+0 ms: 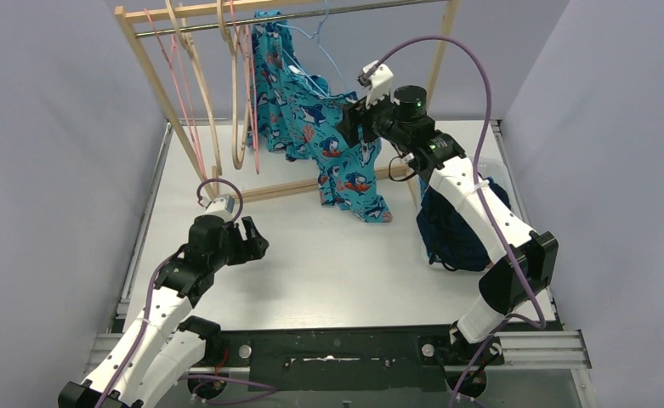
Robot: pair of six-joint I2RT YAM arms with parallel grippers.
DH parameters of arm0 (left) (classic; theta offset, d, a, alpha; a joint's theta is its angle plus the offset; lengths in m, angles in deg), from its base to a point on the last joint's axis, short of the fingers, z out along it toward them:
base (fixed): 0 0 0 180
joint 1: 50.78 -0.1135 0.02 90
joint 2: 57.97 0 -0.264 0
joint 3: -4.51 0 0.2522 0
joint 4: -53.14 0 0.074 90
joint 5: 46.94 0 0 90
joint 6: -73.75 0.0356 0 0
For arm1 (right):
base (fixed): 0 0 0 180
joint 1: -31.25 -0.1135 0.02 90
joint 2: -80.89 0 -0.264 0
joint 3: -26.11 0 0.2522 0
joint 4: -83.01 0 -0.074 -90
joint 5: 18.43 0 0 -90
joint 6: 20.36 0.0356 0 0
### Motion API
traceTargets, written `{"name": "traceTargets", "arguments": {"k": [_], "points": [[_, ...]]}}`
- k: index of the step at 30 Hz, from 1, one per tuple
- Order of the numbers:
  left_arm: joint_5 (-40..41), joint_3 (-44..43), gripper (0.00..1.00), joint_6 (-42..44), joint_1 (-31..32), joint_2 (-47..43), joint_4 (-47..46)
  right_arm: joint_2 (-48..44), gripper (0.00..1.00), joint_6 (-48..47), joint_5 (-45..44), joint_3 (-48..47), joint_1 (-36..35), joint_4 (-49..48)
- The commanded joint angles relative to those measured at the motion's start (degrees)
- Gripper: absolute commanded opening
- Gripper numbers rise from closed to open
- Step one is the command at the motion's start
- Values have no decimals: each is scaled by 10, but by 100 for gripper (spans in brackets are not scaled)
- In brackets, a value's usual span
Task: Remove the shorts from the hanger
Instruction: Pick up the hanger from the clothes rod.
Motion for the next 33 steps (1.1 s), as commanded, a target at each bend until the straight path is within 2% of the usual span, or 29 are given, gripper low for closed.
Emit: {"name": "traceTargets", "arguments": {"k": [1, 4, 5, 7, 9, 13, 16, 22, 27, 33], "points": [[-2, -15, 71, 6, -5, -4, -34, -23, 61, -10, 6, -21, -4, -78], [11, -20, 71, -5, -4, -5, -23, 13, 42, -8, 41, -84, -5, -10], [12, -20, 71, -5, -4, -5, -22, 23, 32, -7, 46, -96, -6, 8], [15, -18, 71, -4, -4, -9, -25, 26, 12, 4, 16, -92, -10, 10], [14, -16, 71, -3, -4, -9, -28, 17, 2, 14, -36, -74, -19, -4], [19, -14, 71, -5, -5, -8, -28, 9, 0, 3, -122, -78, -52, 6], [27, -16, 71, -10, -5, -6, -24, -2, 0, -2, -177, -59, -69, -24], [23, -15, 71, -7, -5, -1, -27, -30, 0, 15, -200, -40, -75, -80], [22, -15, 71, -7, -5, 2, -28, -36, 0, 16, -176, -71, -75, -69], [20, -15, 71, -6, -5, -1, -29, -64, 0, 16, -178, -36, -74, -141]]}}
